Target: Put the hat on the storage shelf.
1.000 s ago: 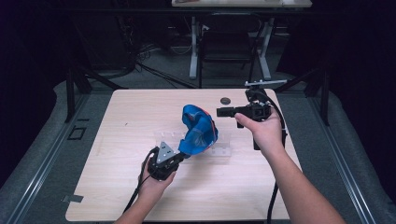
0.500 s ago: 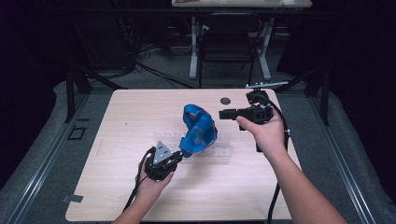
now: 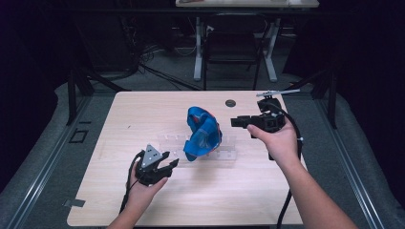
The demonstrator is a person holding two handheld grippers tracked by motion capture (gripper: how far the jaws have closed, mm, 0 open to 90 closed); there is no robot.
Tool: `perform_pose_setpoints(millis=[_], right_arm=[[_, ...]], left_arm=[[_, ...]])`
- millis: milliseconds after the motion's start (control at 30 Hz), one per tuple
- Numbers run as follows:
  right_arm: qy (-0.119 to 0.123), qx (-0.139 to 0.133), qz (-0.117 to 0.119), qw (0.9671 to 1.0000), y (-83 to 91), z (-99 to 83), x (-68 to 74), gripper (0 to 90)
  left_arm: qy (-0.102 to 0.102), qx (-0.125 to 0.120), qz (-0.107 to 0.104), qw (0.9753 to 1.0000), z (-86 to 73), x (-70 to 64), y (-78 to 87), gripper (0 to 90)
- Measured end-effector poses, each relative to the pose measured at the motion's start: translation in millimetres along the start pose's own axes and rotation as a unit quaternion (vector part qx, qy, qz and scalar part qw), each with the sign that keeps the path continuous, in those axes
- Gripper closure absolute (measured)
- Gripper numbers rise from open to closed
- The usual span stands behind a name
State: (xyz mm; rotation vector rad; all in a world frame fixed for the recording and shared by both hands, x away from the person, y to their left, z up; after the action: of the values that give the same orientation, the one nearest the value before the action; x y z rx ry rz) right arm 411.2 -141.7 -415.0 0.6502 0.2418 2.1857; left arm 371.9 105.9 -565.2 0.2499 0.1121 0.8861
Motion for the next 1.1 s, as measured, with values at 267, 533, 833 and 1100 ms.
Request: perform_pose_setpoints(millis=[267, 533, 833, 1100], right_arm=[[0.032, -0.015, -0.032, 0.9989, 13.8, -8.7, -7.9, 52.4], [0.045, -0.016, -0.049, 0.9976, 31.0, -23.9, -11.8, 50.2], [0.045, -0.031, -0.056, 0.9969, 51.2, -50.4, -12.8, 49.9], [0.032, -0.04, -0.061, 0.9968, 63.6, -70.3, -20.5, 49.9]], left_arm=[[0.014, -0.001, 0.006, 0.9999, -6.2, 14.6, 17.8, 46.0], [0.027, 0.013, 0.014, 0.9994, -17.5, 26.2, 31.9, 44.5], [0.034, 0.022, 0.019, 0.999, -25.4, 32.2, 38.8, 44.3], [0.037, 0.025, 0.02, 0.9988, -29.0, 33.7, 47.9, 44.1]])
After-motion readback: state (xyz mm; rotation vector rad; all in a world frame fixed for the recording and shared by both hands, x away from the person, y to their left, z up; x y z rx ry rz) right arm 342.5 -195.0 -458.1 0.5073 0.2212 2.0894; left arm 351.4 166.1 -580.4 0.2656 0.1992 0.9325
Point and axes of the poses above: each handheld gripper's, and its own axes: y roughly backward along the jaws, z roughly out of its top, x roughly to its left, the point moved 9 cm from there along -y, roughly forward along the jaws, and after that the axes turned 15 degrees about -x, right-handed, at the moved point
